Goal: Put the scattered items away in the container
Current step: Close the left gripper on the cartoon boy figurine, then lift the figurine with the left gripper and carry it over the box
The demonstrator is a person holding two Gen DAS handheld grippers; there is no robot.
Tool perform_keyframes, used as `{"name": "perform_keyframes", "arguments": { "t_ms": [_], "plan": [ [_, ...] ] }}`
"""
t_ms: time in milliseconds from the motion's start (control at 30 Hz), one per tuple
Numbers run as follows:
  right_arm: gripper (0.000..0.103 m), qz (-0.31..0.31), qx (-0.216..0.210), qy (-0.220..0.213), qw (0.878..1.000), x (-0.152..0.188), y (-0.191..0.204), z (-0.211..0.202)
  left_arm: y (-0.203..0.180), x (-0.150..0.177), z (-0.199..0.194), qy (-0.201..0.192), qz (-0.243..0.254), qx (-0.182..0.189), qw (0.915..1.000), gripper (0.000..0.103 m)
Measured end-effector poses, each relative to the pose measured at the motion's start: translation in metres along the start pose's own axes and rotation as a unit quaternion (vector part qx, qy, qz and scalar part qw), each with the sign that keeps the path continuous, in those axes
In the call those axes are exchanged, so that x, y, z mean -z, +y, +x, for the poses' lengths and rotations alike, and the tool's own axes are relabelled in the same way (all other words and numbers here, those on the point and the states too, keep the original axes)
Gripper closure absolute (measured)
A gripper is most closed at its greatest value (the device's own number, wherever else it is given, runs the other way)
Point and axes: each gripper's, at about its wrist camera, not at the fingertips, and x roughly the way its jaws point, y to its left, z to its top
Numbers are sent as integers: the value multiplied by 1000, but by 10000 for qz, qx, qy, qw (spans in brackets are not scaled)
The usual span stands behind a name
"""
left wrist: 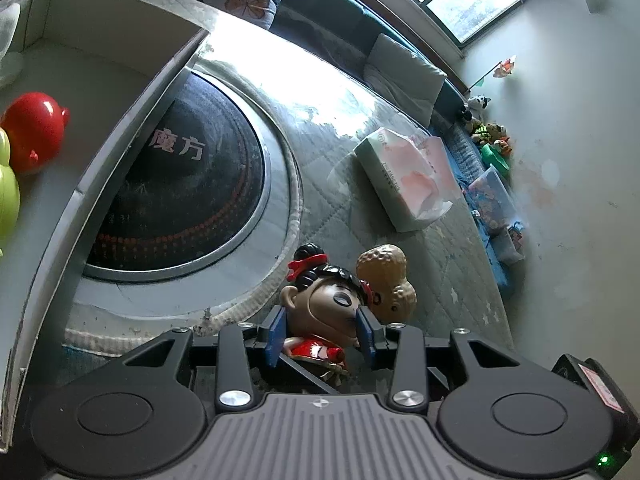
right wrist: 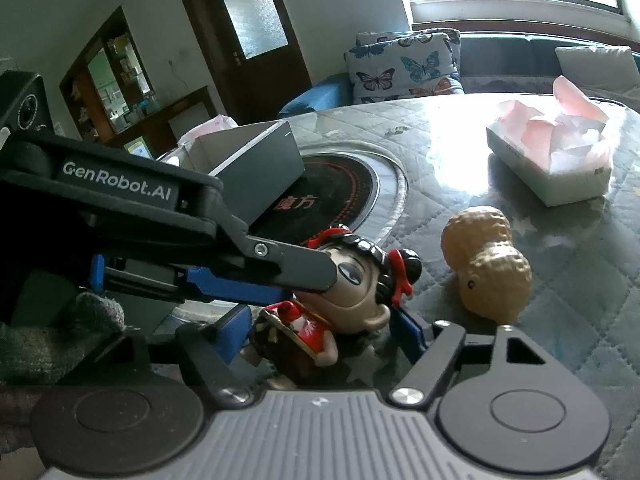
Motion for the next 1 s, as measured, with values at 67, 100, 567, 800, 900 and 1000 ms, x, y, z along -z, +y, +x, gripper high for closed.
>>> {"name": "perform_keyframes", "arguments": {
  "t_ms": [67,100,567,800,900,1000],
  "plan": [
    [26,-7,5,-1,10000,0,0,0,1,-1,0,24,-60,-9,10000,62],
    [26,-8,5,-4,10000,0,-1,0,1,-2,1,36,-92,-6,10000,62],
    [27,-5,33,-24,10000,1,1,-2,-1,1,3,-31,-161,-93,9998,57],
    [30,31,-12,-21,10000,1,2,-5,-2,4,-1,-110,-196,-108,9997,57],
    [30,7,-16,-66,10000,1,5,-10,-4,6,-7,-195,-125,-75,9997,57],
    [30,-55,-18,-123,9999,-1,10,-15,-5,7,-19,-313,-144,3,9994,58]
  ]
}}
